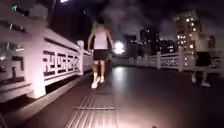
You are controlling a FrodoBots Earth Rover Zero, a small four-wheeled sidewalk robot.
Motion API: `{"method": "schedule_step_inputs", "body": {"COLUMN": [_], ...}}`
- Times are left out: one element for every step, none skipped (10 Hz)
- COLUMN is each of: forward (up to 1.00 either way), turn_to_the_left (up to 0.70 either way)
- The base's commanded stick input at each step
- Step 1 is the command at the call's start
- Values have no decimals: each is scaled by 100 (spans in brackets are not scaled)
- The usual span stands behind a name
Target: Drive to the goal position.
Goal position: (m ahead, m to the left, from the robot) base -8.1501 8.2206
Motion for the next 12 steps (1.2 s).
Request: {"method": "schedule_step_inputs", "body": {"forward": [45,45,45,45,45,45,45,45,45,45,45,45], "turn_to_the_left": [0,0,0,0,0,0,0,0,0,0,0,0]}}
